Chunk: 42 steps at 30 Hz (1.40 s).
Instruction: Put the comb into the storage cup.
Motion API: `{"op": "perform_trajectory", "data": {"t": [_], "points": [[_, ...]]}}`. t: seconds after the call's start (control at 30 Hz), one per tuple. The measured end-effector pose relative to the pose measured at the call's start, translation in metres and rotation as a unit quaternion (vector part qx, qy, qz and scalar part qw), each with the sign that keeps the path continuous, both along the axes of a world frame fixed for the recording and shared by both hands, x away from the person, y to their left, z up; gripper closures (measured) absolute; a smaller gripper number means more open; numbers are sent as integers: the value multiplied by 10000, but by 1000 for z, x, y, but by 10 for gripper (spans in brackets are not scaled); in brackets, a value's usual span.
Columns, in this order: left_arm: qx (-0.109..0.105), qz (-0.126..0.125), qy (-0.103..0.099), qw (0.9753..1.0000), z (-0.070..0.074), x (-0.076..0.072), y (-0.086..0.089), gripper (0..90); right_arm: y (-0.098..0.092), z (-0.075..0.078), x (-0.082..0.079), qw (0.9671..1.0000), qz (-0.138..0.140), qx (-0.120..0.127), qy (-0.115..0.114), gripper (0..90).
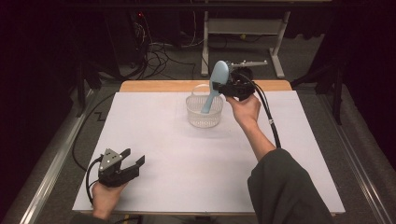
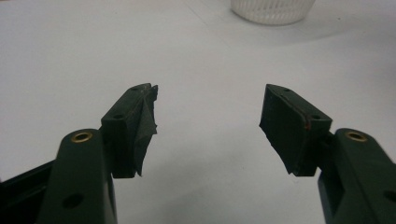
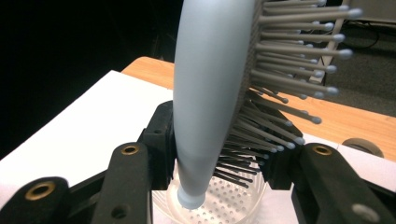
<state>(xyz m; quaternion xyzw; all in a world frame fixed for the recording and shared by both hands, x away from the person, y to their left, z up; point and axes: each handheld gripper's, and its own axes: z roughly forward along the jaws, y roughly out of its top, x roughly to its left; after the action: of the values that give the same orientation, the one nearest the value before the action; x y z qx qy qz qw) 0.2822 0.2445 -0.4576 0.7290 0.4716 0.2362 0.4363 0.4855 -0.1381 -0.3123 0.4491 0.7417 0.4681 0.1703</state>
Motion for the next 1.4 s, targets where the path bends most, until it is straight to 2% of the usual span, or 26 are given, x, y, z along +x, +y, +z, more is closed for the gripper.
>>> {"op": "perform_trajectory", "data": {"t": [0.3,0.8,1.23,1.4], "points": [[3,-10,11,10000,0,-1,-1,359,7,-14,4,9999,19,-78,119,549],[-3,-29,-48,10000,0,-2,-1,358,22,-34,11,9994,87,-24,342,542],[-30,-33,-31,10000,0,-2,-1,355,27,-41,12,9991,118,-91,402,528],[-23,-38,-41,10000,0,-3,-1,354,23,-42,12,9990,123,-121,420,516]]}}
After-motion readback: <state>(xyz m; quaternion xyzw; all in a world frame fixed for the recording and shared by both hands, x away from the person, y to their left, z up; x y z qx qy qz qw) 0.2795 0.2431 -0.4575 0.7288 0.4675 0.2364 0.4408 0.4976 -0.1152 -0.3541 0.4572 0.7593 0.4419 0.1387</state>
